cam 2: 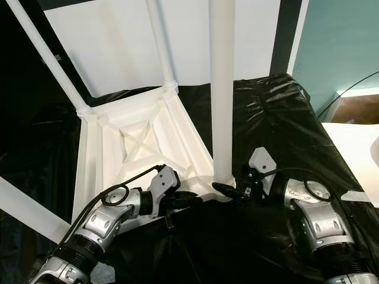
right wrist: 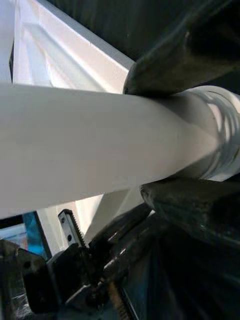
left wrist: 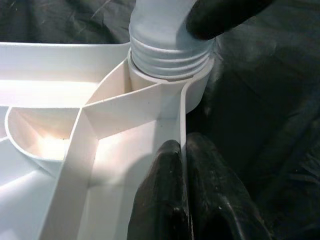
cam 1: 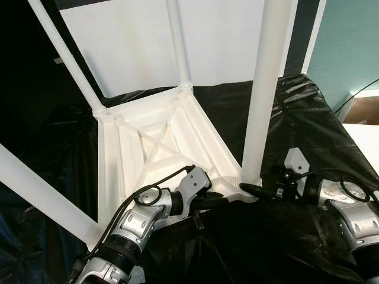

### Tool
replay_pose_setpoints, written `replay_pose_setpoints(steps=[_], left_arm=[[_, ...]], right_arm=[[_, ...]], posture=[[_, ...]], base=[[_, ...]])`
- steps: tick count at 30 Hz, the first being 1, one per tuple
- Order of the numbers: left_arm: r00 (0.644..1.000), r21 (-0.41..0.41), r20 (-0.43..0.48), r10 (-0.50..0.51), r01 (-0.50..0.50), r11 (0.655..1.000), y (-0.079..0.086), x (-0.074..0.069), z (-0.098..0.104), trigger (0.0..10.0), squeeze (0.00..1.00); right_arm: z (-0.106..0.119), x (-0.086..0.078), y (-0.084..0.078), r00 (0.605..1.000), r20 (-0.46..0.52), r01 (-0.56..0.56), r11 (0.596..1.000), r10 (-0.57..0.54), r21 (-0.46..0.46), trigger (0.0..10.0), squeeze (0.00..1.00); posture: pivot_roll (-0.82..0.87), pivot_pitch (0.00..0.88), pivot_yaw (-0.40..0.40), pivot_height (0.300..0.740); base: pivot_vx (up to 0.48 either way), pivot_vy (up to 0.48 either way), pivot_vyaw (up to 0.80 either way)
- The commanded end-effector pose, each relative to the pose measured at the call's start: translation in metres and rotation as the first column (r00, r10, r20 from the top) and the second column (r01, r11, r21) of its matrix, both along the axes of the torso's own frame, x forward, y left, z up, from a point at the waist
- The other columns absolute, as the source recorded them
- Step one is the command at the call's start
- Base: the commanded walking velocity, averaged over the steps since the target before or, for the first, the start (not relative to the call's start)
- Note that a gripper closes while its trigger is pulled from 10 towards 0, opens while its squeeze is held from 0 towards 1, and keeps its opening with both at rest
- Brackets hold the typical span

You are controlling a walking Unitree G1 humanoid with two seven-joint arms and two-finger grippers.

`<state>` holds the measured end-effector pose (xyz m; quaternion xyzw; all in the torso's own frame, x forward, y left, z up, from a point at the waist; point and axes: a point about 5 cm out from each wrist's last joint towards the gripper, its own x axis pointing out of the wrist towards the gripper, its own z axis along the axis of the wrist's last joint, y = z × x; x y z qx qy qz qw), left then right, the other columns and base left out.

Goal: Building children table

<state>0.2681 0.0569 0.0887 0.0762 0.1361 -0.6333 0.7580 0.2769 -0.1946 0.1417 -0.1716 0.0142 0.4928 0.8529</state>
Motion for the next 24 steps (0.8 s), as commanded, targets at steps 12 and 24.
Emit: replay_pose_setpoints(steps=[12,24], left_arm=[[0.987,0.027,-0.157,-0.040,0.045,0.999,0.008,-0.019,-0.030,10.0,0.00],[0.985,0.026,-0.167,-0.037,0.042,0.999,0.009,-0.020,-0.031,10.0,0.00]], right_arm=[[-0.006,-0.012,0.016,0.947,0.130,0.248,0.926,-0.293,0.285,0.0,0.00],[-0.018,-0.040,0.023,0.710,0.093,0.600,0.670,-0.698,0.438,0.0,0.00]], posture=[[-0.06,0.000,0.110,0.740],[-0.06,0.000,0.109,0.740]], base=[[0.000,0.000,0.00],[0.000,0.000,0.00]])
